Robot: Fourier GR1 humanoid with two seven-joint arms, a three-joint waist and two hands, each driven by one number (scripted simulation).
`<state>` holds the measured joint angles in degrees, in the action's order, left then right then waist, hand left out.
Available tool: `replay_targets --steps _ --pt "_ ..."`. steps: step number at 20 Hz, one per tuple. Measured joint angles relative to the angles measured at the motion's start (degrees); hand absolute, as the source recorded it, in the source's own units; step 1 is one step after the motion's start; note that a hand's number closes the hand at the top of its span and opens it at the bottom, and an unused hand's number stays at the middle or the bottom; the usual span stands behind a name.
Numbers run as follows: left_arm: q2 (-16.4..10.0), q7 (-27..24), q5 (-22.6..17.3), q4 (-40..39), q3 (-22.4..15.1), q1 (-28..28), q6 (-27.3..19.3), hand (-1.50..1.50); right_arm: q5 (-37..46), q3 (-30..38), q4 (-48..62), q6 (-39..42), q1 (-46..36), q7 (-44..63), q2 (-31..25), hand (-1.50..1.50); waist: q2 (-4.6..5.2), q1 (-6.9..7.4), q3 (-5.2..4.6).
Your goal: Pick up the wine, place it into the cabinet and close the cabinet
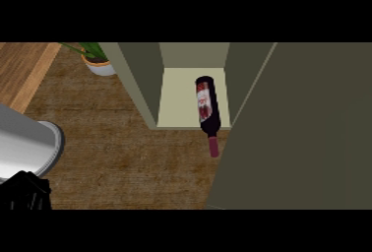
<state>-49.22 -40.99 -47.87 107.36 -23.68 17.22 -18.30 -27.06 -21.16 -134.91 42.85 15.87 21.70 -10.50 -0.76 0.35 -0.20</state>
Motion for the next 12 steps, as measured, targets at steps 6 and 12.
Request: replay_targets --steps 6,12 --pt "-3.0 -1.0 -2.8 -1.5 4.4 3.1 5.3 1.50 10.5 -8.2 -0.8 -3.6 -4.4 3.5 5.4 1.50 -0.40 -0.09 -0.09" --pt "-5.0 -1.8 -4.5 -2.9 7.3 5.3 9.7 1.50 19.9 -11.9 -2.6 -9.4 -11.0 5.8 6.5 1.50 -0.51 0.46 -0.18"
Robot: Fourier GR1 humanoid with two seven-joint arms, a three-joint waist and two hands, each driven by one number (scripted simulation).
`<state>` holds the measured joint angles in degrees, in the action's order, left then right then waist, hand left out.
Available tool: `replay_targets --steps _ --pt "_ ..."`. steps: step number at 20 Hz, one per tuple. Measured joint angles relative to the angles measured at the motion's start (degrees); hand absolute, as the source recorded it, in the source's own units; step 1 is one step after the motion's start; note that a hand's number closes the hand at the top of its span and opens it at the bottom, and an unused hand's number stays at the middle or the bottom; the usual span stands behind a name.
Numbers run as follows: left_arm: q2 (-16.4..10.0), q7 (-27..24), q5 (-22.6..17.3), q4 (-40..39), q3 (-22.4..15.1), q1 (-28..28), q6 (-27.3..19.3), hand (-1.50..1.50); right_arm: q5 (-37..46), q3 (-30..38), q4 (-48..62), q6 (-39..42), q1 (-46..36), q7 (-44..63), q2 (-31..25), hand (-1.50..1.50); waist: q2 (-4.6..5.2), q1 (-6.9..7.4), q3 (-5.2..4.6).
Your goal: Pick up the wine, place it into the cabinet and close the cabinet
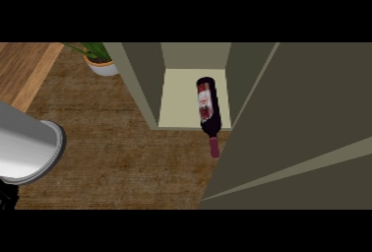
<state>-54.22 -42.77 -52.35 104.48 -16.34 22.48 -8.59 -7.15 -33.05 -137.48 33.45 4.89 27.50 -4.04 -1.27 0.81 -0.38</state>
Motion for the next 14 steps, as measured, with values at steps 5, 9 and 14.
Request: replay_targets --steps 5,9,14 --pt "-1.5 0.0 -1.3 -0.7 1.8 0.8 3.2 1.50 1.6 -2.4 1.3 -3.4 -4.1 -0.2 -1.5 1.50 0.18 0.93 -0.06" --pt "-2.0 -0.1 -1.9 -1.1 2.4 1.2 5.0 1.50 1.5 -3.2 1.7 -4.8 -5.6 -0.9 -3.1 1.50 0.27 1.55 -0.12" --pt "-2.2 -0.4 -2.3 -1.8 3.1 1.2 6.9 1.50 0.3 -3.8 2.9 -5.5 -7.5 -1.8 -4.4 1.50 0.63 2.54 -0.23"
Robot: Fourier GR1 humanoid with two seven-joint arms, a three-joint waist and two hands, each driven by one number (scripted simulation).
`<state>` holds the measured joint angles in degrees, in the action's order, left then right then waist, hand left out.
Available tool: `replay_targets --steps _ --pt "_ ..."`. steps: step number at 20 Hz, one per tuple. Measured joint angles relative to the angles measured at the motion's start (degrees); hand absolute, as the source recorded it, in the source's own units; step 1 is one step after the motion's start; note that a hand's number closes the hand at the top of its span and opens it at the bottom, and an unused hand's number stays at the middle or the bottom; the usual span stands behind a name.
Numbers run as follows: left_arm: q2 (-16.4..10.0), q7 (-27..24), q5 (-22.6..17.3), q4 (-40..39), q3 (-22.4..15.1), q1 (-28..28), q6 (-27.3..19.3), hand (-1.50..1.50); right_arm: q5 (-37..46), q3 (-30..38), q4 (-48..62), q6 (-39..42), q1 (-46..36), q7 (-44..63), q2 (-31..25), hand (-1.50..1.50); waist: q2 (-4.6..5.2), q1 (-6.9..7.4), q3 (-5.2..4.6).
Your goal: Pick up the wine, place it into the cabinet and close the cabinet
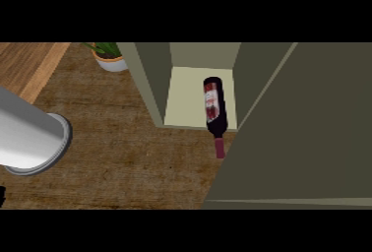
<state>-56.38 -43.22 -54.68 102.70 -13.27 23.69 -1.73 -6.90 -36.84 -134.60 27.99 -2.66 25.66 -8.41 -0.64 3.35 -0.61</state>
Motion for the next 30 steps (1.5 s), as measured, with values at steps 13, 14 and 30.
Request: replay_targets --steps 13,14,30 --pt "-1.0 0.0 -0.3 -0.8 0.7 -0.2 3.6 1.50 -4.6 -0.1 2.5 -1.4 -0.5 -2.8 -0.8 1.50 0.91 2.16 -0.22" --pt "-1.1 0.1 -0.3 -0.8 0.7 -0.3 3.8 1.50 -4.6 0.0 2.6 -1.3 -0.7 -3.0 -0.9 1.50 1.00 2.25 -0.23" --pt "-1.5 0.7 0.2 -0.3 0.4 -2.6 5.7 1.50 -3.1 9.4 13.4 -4.5 -12.7 -2.8 4.5 1.50 2.53 5.67 -0.39"
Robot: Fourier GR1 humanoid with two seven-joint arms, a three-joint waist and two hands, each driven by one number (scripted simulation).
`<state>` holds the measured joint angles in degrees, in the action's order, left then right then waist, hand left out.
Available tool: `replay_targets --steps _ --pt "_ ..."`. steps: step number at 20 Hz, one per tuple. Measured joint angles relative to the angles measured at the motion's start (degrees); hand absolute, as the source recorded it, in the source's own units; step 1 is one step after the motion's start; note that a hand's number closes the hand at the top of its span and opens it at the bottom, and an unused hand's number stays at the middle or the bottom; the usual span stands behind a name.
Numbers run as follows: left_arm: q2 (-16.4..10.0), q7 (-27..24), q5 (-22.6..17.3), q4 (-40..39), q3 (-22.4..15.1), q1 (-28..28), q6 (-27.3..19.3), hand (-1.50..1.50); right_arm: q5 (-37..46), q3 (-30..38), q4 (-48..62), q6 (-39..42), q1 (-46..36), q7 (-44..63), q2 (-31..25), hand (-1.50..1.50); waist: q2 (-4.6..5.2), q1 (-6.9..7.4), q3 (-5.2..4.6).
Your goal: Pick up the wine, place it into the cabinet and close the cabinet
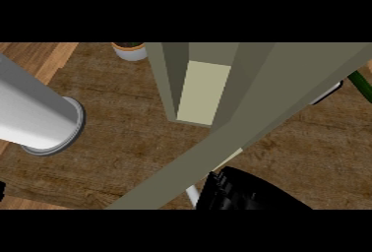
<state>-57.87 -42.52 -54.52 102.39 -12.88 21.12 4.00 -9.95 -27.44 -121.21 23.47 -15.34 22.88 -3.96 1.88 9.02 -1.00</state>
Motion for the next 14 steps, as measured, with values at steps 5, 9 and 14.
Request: replay_targets --steps 5,9,14 --pt "0.1 0.5 0.0 0.3 -0.4 -1.2 0.6 1.50 3.8 1.8 9.3 -7.6 -10.4 0.8 2.7 1.50 0.45 1.61 0.11" --pt "0.5 0.9 0.0 0.6 -0.9 -2.3 0.9 1.50 6.4 4.1 17.2 -12.5 -20.0 1.0 3.4 1.50 0.80 2.65 0.17" --pt "0.8 1.3 0.2 0.1 -1.0 -3.8 1.1 1.50 8.6 7.4 28.2 -17.4 -31.4 0.9 3.8 1.50 1.33 3.71 0.23"
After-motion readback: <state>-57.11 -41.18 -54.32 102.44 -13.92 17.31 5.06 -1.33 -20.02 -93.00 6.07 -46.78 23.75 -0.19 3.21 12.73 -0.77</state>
